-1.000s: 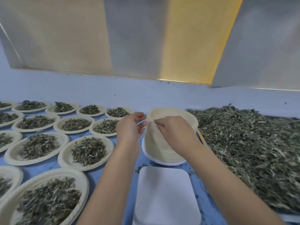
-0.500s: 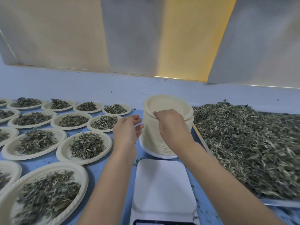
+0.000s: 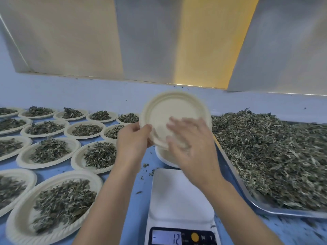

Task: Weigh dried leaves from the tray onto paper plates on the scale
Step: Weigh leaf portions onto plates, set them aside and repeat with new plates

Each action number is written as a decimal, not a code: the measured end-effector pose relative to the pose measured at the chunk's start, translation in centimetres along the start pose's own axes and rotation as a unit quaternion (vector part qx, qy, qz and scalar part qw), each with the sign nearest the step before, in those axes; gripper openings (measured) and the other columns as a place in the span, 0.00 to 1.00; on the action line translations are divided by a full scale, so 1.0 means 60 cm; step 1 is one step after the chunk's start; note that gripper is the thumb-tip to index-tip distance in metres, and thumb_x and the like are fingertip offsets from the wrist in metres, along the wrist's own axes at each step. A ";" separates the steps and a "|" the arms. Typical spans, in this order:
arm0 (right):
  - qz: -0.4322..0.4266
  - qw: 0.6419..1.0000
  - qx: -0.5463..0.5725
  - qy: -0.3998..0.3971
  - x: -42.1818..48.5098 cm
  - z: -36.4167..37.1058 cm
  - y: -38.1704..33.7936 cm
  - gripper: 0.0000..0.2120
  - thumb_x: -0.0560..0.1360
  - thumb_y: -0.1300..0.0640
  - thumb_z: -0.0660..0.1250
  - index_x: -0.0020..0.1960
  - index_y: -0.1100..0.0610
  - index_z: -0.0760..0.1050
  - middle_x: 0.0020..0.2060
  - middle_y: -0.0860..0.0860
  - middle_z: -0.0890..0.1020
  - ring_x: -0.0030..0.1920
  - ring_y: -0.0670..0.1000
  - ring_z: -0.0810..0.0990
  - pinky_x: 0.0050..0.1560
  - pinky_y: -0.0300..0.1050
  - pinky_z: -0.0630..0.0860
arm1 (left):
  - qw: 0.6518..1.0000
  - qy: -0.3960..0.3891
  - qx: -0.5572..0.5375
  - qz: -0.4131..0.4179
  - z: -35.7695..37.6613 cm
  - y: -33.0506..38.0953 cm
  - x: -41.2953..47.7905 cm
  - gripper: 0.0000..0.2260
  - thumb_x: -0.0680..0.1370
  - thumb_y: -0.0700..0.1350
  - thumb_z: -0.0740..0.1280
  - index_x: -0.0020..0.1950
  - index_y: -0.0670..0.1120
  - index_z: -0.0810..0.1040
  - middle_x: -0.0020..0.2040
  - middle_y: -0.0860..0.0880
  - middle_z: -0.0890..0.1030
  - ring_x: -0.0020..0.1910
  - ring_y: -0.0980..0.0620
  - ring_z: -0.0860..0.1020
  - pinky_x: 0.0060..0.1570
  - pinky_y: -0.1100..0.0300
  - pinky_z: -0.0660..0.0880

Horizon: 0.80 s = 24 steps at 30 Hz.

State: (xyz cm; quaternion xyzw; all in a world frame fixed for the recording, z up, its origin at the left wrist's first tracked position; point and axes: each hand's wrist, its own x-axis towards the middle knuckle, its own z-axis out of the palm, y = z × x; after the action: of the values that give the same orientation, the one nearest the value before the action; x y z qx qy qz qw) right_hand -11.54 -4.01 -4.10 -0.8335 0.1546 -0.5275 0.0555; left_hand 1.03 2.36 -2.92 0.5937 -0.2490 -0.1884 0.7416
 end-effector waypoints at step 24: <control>0.447 0.877 0.071 -0.160 -0.064 -0.055 0.107 0.07 0.69 0.61 0.72 0.43 0.49 0.82 0.37 0.43 0.82 0.44 0.47 0.81 0.50 0.45 0.77 | 0.881 -0.239 0.367 -0.180 -0.052 -0.017 -0.005 0.11 0.74 0.42 0.72 0.50 0.38 0.74 0.41 0.41 0.84 0.28 0.47 0.81 0.22 0.65 0.74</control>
State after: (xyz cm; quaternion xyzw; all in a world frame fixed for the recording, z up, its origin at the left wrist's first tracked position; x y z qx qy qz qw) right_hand -17.32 -8.61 -7.62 -0.7423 0.4619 -0.3154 0.3689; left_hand 2.65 4.73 -4.51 0.7953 -0.3584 -0.3500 0.3414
